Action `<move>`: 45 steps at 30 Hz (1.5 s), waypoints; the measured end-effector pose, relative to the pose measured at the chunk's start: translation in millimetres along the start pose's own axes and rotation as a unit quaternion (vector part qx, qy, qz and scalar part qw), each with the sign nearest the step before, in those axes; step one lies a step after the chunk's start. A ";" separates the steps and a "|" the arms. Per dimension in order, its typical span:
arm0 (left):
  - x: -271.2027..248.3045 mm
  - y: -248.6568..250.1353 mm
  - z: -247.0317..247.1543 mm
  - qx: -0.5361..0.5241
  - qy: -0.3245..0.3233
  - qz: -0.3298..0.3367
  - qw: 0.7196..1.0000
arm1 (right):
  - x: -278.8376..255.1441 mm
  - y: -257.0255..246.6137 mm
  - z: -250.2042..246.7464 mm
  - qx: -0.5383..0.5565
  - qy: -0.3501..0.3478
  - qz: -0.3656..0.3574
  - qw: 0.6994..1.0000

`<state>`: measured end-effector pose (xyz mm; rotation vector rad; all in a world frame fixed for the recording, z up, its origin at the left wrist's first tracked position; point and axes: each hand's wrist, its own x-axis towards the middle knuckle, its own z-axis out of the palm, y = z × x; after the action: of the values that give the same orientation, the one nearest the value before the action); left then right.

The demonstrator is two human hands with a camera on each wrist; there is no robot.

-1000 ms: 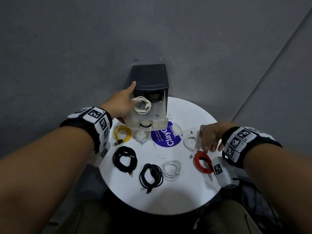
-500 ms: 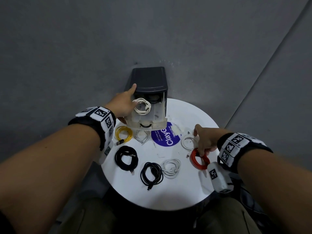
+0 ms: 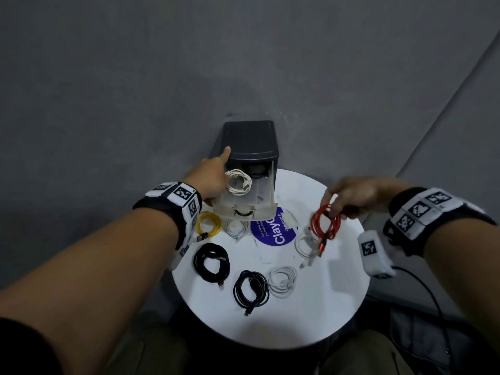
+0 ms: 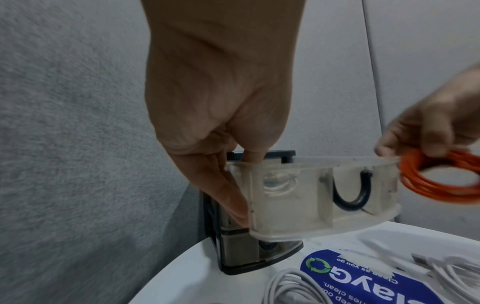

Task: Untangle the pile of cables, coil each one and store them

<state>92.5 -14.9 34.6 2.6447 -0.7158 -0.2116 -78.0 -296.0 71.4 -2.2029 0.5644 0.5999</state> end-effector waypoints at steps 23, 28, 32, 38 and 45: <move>-0.4 -0.4 2.5 0.012 0.008 -0.009 1.000 | 38.9 -109.1 64.4 -0.219 0.248 -0.239 0.913; -3.2 3.6 -1.5 0.027 -0.004 -0.018 0.999 | 17.3 -107.9 61.5 -0.274 0.086 -0.300 0.910; 1.3 6.6 -5.4 0.105 0.000 -0.013 0.994 | 15.1 -100.8 66.5 -0.328 0.111 -0.304 0.888; 8.9 13.9 -12.9 0.137 0.014 -0.012 0.990 | 27.1 -91.6 80.8 -0.316 0.190 -0.280 0.887; 7.5 17.3 1.7 0.122 0.005 0.084 0.989 | 31.5 -100.7 87.0 -0.354 0.208 -0.242 0.879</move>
<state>90.6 -33.0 39.8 2.7900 -1.0144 -0.0653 -16.8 -174.4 58.0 -3.0543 -0.0542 0.0394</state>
